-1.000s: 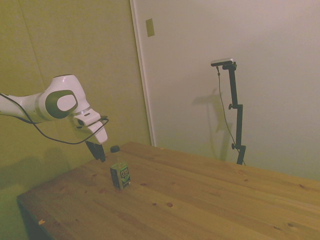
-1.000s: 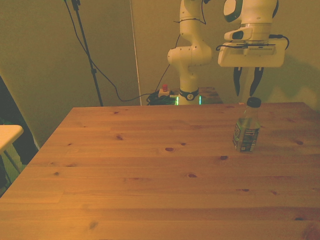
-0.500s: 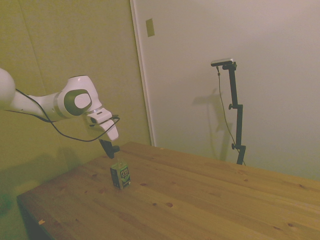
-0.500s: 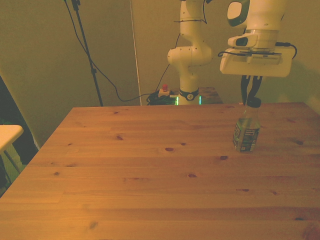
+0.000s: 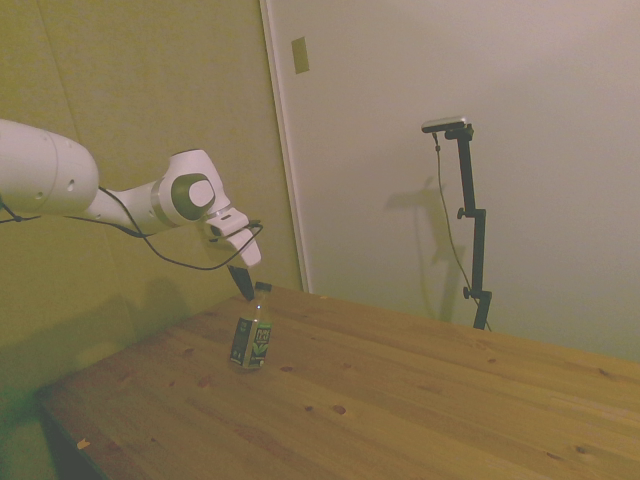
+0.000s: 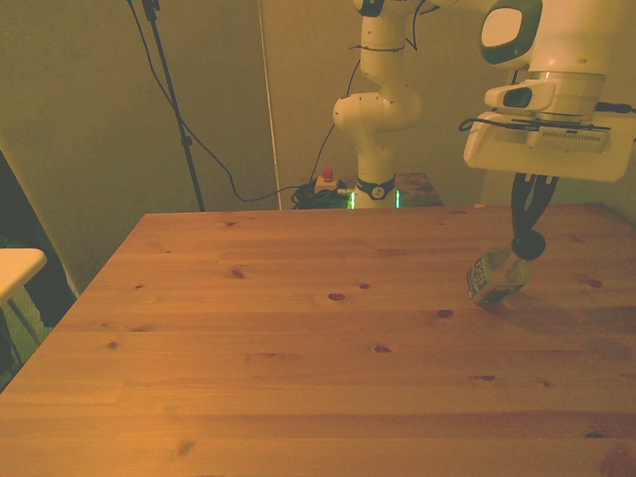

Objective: Knock down the bottle

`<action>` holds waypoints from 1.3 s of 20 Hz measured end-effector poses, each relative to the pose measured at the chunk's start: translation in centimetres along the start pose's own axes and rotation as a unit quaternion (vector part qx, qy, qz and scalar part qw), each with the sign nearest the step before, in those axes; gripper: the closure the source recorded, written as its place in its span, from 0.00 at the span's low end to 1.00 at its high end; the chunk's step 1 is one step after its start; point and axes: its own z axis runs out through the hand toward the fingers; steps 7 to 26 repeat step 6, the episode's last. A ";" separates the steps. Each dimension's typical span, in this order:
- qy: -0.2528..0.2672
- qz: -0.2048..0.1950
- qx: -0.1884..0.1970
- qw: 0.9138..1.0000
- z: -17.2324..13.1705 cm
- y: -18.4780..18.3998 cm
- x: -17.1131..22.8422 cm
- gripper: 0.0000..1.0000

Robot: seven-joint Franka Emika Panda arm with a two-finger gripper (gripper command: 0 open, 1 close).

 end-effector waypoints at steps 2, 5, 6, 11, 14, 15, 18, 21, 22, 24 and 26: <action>0.013 0.010 0.005 1.000 0.3 -1.0 1.1 1.00; 0.029 0.025 0.024 0.999 0.6 -2.1 2.4 1.00; 0.035 0.029 0.031 0.998 0.8 -2.3 2.8 1.00; 0.035 0.029 0.031 0.998 0.8 -2.3 2.8 1.00; 0.035 0.029 0.031 0.998 0.8 -2.3 2.8 1.00; 0.035 0.029 0.031 0.998 0.8 -2.3 2.8 1.00; 0.035 0.029 0.031 0.998 0.8 -2.3 2.8 1.00; 0.035 0.029 0.031 0.998 0.8 -2.3 2.8 1.00; 0.035 0.029 0.031 0.998 0.8 -2.3 2.8 1.00; 0.035 0.029 0.031 0.998 0.8 -2.3 2.8 1.00; 0.035 0.029 0.031 0.998 0.8 -2.3 2.8 1.00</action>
